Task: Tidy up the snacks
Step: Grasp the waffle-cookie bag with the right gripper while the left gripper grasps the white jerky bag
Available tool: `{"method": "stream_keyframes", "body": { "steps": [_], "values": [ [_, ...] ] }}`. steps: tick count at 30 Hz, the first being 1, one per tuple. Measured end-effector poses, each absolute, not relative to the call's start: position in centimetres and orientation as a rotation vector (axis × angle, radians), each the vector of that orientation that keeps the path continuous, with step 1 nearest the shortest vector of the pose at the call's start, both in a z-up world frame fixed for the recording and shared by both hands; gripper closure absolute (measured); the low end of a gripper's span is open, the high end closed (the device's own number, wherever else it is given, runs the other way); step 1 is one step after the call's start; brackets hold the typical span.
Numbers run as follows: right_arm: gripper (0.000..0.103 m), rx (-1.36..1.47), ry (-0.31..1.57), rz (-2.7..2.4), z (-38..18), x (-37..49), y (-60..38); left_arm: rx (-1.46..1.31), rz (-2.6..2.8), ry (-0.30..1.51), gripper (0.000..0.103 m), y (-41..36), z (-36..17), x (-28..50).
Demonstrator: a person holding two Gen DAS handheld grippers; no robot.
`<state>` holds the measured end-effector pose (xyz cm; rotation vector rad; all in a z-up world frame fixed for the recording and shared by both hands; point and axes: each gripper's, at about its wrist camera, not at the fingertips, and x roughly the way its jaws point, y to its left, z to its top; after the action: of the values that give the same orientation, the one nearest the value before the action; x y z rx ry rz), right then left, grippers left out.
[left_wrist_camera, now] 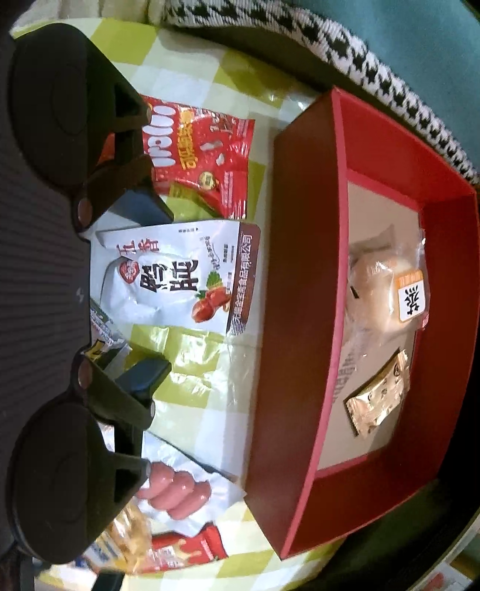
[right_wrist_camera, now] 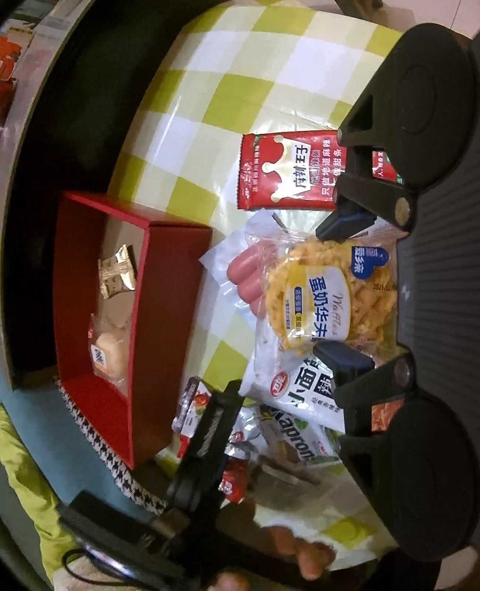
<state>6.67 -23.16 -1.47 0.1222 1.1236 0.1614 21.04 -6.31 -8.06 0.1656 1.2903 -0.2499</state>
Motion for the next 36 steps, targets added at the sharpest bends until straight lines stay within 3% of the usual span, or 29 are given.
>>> {"method": "stream_keyframes", "body": {
  "steps": [2,3,9,11,20,24,26,29,36],
  "values": [
    [0.035,0.15,1.11,0.161,-1.1,6.7,-23.6,0.157,-0.262,1.28,0.043,-6.3,-7.7,20.9],
    [0.035,0.166,1.104,0.161,-0.9,6.7,-24.0,0.143,-0.259,1.287,0.044,-6.2,-7.5,21.0],
    [0.041,0.203,1.077,0.159,0.1,6.9,-24.8,0.152,-0.238,1.291,0.046,-6.4,-7.2,20.8],
    [0.05,0.215,1.07,0.159,0.4,6.9,-25.0,0.14,-0.242,1.279,0.046,-6.4,-6.7,20.7],
    [0.049,0.248,1.125,0.143,-1.4,7.7,-25.9,0.11,-0.256,1.274,0.044,-5.8,-6.0,20.4],
    [0.04,0.291,1.14,0.132,-1.7,7.9,-26.6,0.09,-0.261,1.283,0.044,-5.3,-6.0,20.6],
    [0.019,0.381,1.13,0.147,-1.6,7.9,-27.3,0.089,-0.265,1.285,0.044,-5.1,-6.0,20.5],
    [0.0,0.467,1.139,0.219,-1.7,7.9,-26.8,0.087,-0.264,1.293,0.044,-4.9,-6.0,20.4],
    [0.0,0.291,1.164,0.184,-3.7,8.4,-23.1,0.076,-0.258,1.316,0.043,-4.9,-6.8,20.5]
  ]
}}
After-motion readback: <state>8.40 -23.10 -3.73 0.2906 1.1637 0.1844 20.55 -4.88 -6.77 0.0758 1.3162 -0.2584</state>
